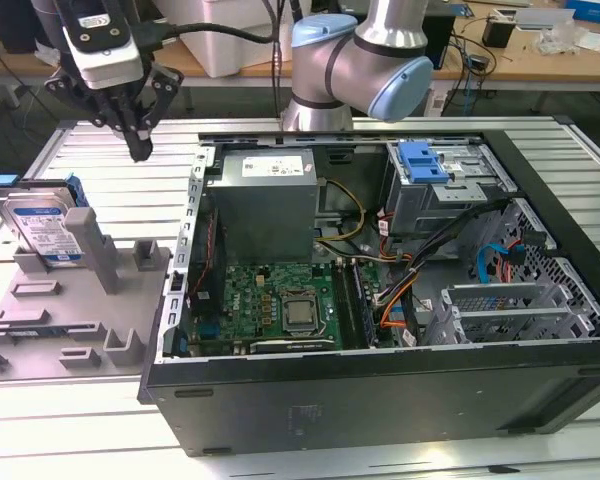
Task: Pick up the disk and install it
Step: 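Reach for the disk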
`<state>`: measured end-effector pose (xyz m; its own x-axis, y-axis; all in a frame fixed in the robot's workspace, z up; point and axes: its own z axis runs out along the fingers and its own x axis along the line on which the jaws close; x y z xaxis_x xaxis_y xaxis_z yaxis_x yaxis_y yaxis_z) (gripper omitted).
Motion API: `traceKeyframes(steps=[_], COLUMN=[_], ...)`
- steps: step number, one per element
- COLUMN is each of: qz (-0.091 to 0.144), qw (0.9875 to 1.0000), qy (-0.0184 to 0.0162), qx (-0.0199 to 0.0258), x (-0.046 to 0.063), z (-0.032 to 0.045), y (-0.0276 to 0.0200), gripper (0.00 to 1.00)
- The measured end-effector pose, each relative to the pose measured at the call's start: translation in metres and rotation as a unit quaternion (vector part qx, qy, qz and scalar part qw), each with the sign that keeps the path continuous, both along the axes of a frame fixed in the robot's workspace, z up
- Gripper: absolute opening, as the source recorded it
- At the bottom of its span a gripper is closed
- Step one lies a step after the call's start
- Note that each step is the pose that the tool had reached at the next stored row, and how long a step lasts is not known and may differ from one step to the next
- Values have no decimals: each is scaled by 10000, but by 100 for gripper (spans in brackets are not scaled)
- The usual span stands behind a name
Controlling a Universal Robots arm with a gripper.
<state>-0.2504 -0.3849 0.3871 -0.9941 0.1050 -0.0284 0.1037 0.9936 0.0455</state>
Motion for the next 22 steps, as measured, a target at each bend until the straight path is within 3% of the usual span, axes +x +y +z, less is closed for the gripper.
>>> traceKeyframes(steps=[11,22], qz=[-108,-115], qw=[9999,9999], qy=[-1,0], qx=[-2,-2], x=[-277,-320], z=[-43,-46], y=[88,91], gripper=[11,11])
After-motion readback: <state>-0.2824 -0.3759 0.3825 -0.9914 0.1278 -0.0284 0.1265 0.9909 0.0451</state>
